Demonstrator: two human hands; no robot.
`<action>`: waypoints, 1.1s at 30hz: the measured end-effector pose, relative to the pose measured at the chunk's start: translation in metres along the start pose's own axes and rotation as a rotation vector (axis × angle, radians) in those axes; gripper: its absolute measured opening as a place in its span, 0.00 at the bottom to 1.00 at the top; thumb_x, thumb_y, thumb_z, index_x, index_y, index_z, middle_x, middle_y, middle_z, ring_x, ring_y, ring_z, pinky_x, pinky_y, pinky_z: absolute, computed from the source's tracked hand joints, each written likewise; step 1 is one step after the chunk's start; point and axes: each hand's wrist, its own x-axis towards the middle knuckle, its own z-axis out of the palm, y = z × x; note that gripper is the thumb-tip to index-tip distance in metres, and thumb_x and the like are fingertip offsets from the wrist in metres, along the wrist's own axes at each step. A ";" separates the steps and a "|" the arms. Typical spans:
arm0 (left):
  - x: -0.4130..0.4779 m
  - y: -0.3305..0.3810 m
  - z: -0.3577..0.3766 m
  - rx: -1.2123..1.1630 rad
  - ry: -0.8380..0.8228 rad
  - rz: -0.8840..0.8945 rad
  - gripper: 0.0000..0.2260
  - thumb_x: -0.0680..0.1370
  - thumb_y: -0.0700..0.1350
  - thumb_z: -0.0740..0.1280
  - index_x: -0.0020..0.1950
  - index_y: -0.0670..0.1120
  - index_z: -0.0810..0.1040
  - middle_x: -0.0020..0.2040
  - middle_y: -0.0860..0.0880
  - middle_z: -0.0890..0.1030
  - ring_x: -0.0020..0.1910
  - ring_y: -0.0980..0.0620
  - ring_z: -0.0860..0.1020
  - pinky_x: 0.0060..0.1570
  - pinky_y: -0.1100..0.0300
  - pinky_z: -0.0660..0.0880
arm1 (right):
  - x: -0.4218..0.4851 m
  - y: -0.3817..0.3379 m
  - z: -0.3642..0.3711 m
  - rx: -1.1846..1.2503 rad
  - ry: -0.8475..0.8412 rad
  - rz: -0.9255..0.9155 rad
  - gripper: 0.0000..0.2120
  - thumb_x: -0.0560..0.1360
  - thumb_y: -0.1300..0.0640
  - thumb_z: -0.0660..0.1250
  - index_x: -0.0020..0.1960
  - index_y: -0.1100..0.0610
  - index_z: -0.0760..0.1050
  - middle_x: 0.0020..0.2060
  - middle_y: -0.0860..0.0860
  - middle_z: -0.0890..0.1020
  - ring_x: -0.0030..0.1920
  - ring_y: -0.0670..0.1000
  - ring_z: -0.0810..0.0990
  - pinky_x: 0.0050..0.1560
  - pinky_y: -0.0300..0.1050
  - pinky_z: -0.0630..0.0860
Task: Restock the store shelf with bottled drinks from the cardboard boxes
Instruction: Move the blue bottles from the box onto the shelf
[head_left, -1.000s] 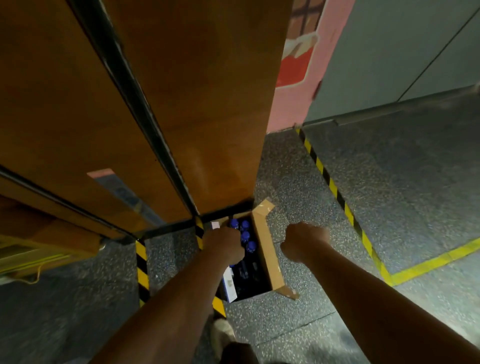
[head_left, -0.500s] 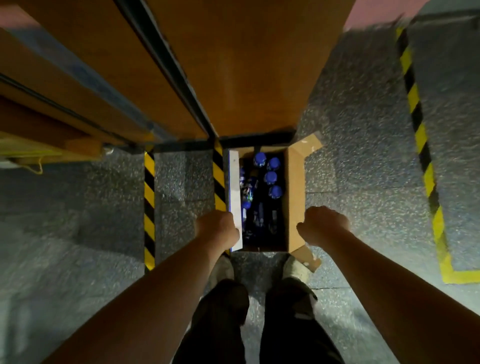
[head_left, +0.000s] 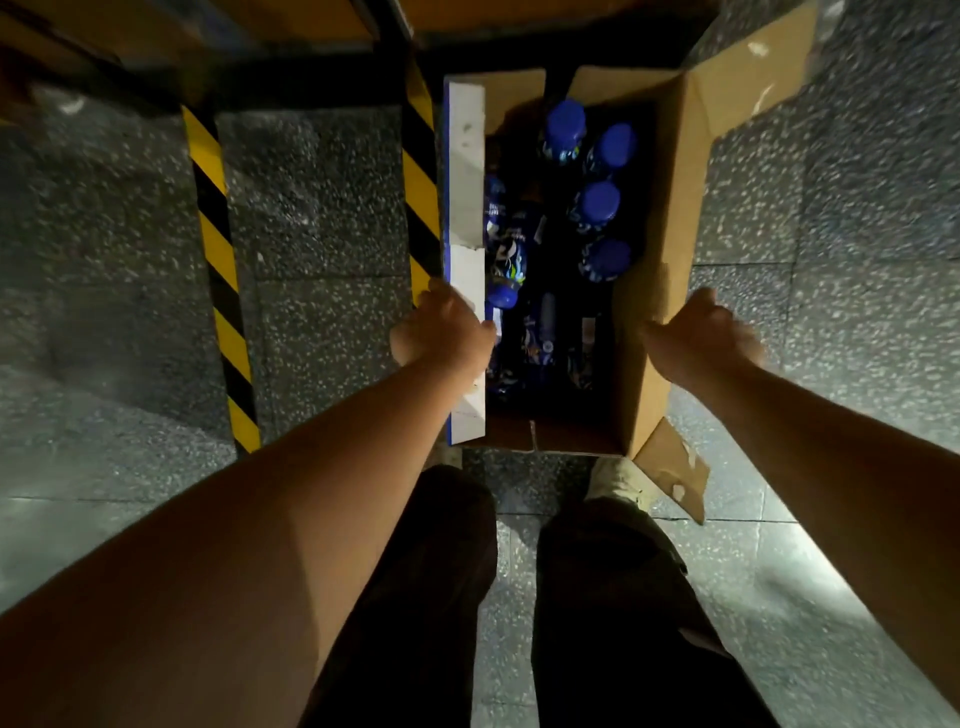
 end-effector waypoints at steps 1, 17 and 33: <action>0.008 0.002 0.007 -0.008 0.011 -0.023 0.29 0.78 0.59 0.62 0.71 0.41 0.62 0.65 0.43 0.73 0.61 0.40 0.75 0.48 0.51 0.70 | 0.007 -0.003 0.010 0.033 -0.002 0.027 0.29 0.78 0.40 0.55 0.69 0.61 0.63 0.63 0.62 0.73 0.63 0.64 0.73 0.60 0.58 0.68; 0.074 -0.010 0.017 -0.286 -0.038 -0.069 0.33 0.74 0.69 0.58 0.51 0.37 0.79 0.53 0.37 0.81 0.52 0.39 0.80 0.43 0.54 0.73 | 0.048 -0.008 0.024 0.111 0.074 0.054 0.40 0.72 0.28 0.54 0.54 0.65 0.77 0.51 0.65 0.79 0.53 0.65 0.79 0.44 0.49 0.70; 0.053 -0.034 0.008 -0.374 -0.022 0.028 0.22 0.81 0.55 0.57 0.43 0.38 0.78 0.46 0.36 0.81 0.47 0.38 0.79 0.42 0.53 0.72 | 0.018 -0.019 -0.002 -0.035 0.024 -0.154 0.25 0.80 0.45 0.55 0.55 0.68 0.76 0.53 0.68 0.79 0.55 0.66 0.78 0.49 0.51 0.74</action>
